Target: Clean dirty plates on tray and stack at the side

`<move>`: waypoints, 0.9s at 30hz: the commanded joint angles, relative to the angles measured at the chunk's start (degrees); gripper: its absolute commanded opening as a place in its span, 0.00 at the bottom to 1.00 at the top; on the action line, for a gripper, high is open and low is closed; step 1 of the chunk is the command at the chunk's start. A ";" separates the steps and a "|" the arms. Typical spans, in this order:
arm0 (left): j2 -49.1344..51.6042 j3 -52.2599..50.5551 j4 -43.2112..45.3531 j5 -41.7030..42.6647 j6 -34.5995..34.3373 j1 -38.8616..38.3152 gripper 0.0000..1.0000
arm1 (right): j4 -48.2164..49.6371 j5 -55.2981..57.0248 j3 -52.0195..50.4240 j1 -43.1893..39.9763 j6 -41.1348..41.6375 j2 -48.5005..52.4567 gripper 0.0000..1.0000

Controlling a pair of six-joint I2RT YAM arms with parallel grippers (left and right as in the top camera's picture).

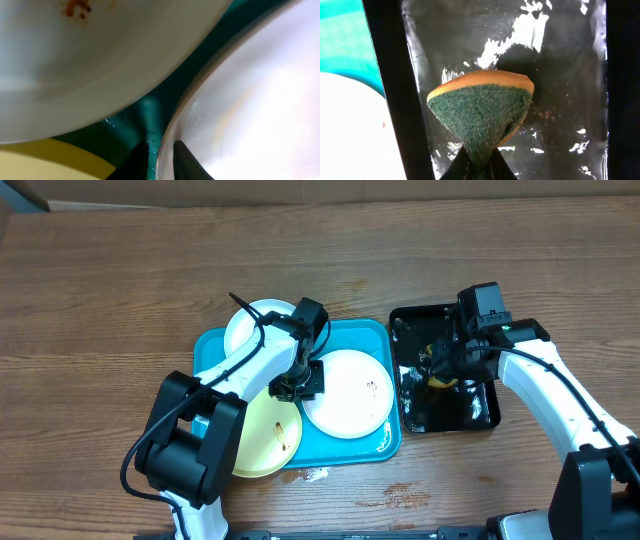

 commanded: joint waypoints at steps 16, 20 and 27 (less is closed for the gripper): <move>0.63 2.03 -2.47 -0.35 1.68 0.61 0.32 | -0.85 3.21 1.42 0.39 10.80 -1.09 0.04; 0.63 2.03 -2.10 -0.35 1.68 0.61 0.04 | -0.74 3.21 1.40 0.39 10.64 -1.09 0.04; 0.63 2.03 -1.88 -0.35 1.70 0.61 0.04 | -1.36 2.08 1.40 0.39 10.32 -1.09 0.04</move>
